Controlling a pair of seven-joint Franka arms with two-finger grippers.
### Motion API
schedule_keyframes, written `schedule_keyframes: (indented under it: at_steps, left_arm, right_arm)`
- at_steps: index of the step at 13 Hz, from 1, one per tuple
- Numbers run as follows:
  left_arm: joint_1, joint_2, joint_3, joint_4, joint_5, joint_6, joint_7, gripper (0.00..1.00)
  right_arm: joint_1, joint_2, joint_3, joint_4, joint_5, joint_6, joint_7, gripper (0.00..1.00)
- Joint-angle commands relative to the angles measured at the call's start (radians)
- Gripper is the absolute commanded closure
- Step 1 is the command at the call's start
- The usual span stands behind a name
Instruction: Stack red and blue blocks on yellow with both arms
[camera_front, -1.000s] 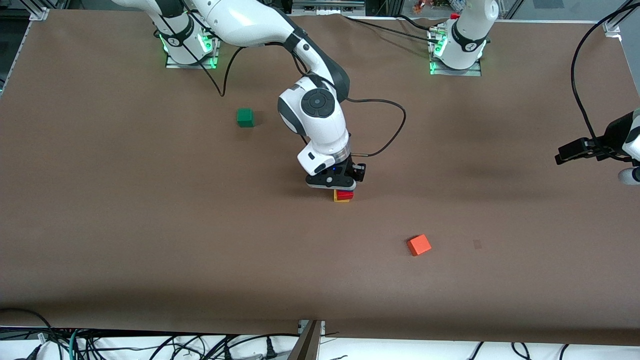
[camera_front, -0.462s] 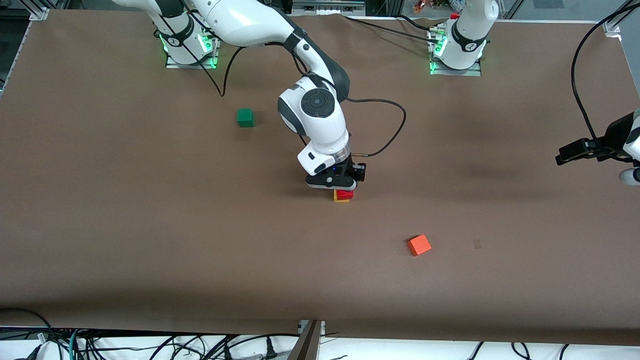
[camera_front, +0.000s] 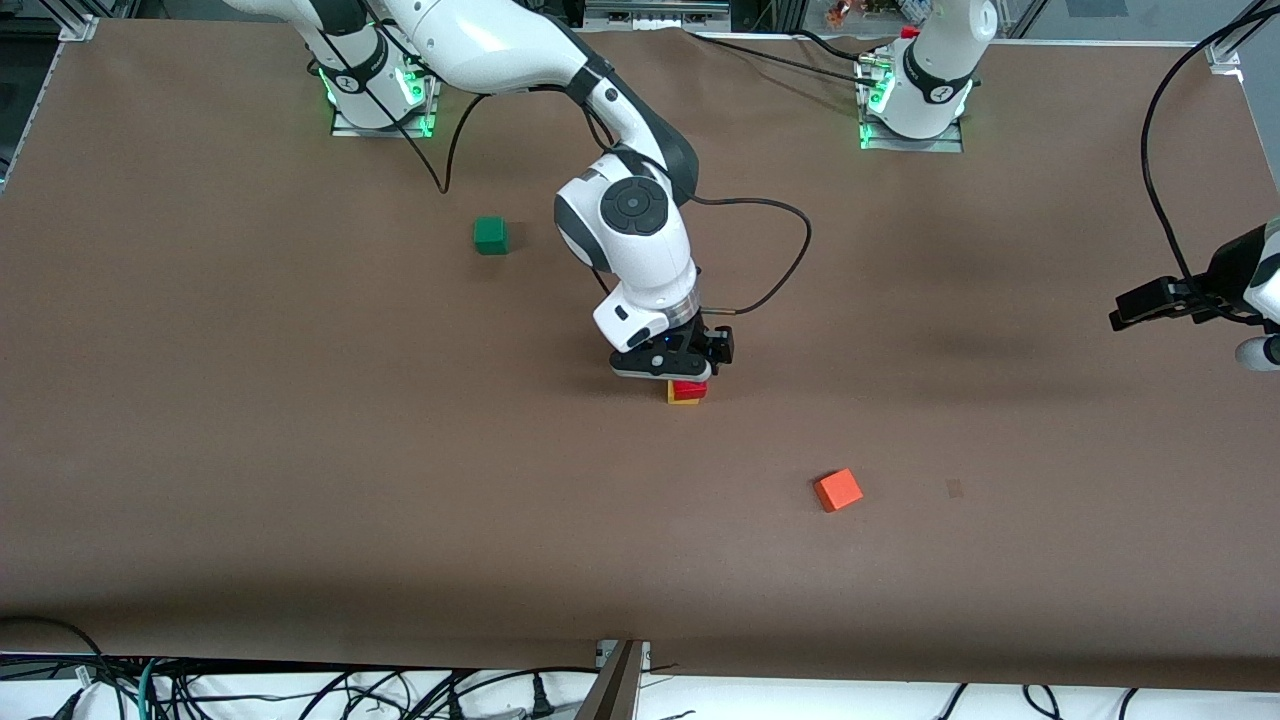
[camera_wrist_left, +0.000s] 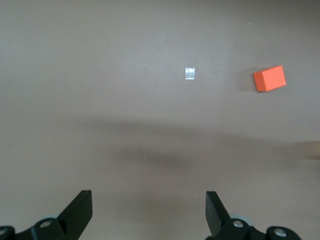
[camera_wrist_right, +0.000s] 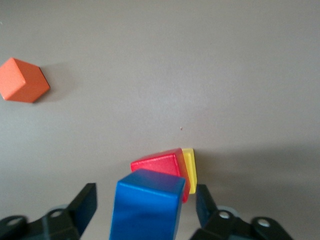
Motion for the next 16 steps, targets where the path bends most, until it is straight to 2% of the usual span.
schedule_keyframes:
  at_steps: [1, 3, 6, 7, 9, 10, 13, 14, 16]
  left_arm:
    - [0.005, 0.008, -0.008, 0.025, -0.012, 0.001, 0.021, 0.00]
    - [0.004, 0.014, -0.008, 0.038, -0.008, -0.001, 0.021, 0.00]
    - [0.002, 0.016, -0.005, 0.042, -0.005, -0.001, 0.022, 0.00]
    - [-0.001, 0.020, -0.004, 0.042, -0.005, -0.001, 0.021, 0.00]
    - [-0.001, 0.021, -0.006, 0.042, -0.006, -0.001, 0.017, 0.00]
    - [-0.001, 0.021, -0.005, 0.042, -0.006, -0.001, 0.017, 0.00]
    - [-0.002, 0.021, -0.003, 0.043, -0.006, -0.001, 0.014, 0.00]
    - [-0.002, 0.021, -0.003, 0.042, -0.006, -0.001, 0.014, 0.00]
    - [-0.002, 0.025, -0.004, 0.063, -0.006, -0.001, 0.013, 0.00]
  right_arm:
    - [-0.029, -0.023, -0.002, 0.023, -0.005, -0.018, -0.005, 0.00]
    - [-0.065, -0.040, -0.002, 0.023, -0.001, -0.075, -0.029, 0.00]
    - [-0.129, -0.156, -0.005, -0.020, 0.005, -0.271, -0.139, 0.00]
    - [-0.164, -0.215, -0.003, -0.073, 0.012, -0.303, -0.181, 0.00]
    - [-0.220, -0.359, -0.005, -0.243, 0.079, -0.313, -0.306, 0.00]
    - [-0.232, -0.434, -0.011, -0.325, 0.081, -0.313, -0.340, 0.00]
    - [-0.235, -0.650, -0.099, -0.524, 0.081, -0.386, -0.467, 0.00]
    - [-0.235, -0.710, -0.151, -0.566, 0.079, -0.435, -0.526, 0.00]
    - [-0.234, -0.796, -0.268, -0.576, 0.071, -0.579, -0.677, 0.00]
